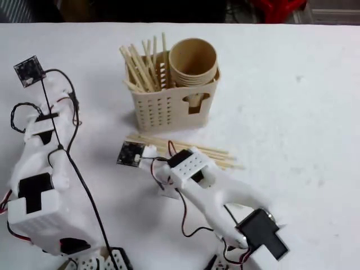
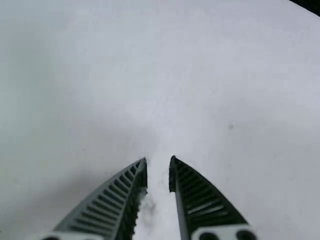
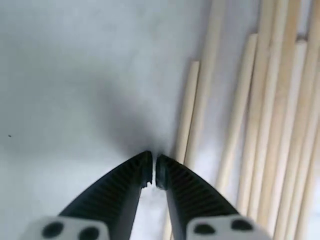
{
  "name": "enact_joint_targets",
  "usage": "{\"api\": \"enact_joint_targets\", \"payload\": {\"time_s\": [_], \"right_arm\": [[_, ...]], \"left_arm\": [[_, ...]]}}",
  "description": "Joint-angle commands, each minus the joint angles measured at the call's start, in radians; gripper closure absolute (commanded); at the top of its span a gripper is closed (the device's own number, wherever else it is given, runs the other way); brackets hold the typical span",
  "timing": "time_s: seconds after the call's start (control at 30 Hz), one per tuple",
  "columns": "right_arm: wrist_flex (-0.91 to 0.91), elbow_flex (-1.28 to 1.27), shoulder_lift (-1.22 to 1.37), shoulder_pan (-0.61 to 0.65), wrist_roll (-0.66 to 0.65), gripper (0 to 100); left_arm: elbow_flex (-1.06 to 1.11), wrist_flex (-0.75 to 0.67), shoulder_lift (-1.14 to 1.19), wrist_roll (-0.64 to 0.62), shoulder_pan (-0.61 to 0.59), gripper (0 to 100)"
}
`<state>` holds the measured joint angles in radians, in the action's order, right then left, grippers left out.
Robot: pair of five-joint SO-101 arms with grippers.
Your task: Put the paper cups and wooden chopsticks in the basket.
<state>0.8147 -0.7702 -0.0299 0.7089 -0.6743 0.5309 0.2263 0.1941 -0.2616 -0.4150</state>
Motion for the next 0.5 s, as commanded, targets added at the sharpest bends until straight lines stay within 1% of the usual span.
{"api": "enact_joint_targets", "payload": {"time_s": [0.0,0.17,0.23,0.33,0.47], "right_arm": [[-0.007,0.04,0.013,-0.028,-0.009,97.9],[-0.007,0.041,0.005,-0.03,-0.003,98.2],[-0.005,0.029,-0.036,-0.031,0.005,98.2],[-0.016,-0.021,-0.151,-0.065,0.057,98.2],[-0.085,-0.137,-0.335,-0.105,0.068,98.2]], "left_arm": [[-0.041,0.008,-0.01,0.008,0.01,91],[-0.041,0.008,-0.01,0.008,0.01,91],[-0.041,0.008,-0.01,0.008,0.01,91],[-0.041,0.008,-0.01,0.008,0.01,91],[-0.041,0.008,-0.01,0.008,0.012,91]]}}
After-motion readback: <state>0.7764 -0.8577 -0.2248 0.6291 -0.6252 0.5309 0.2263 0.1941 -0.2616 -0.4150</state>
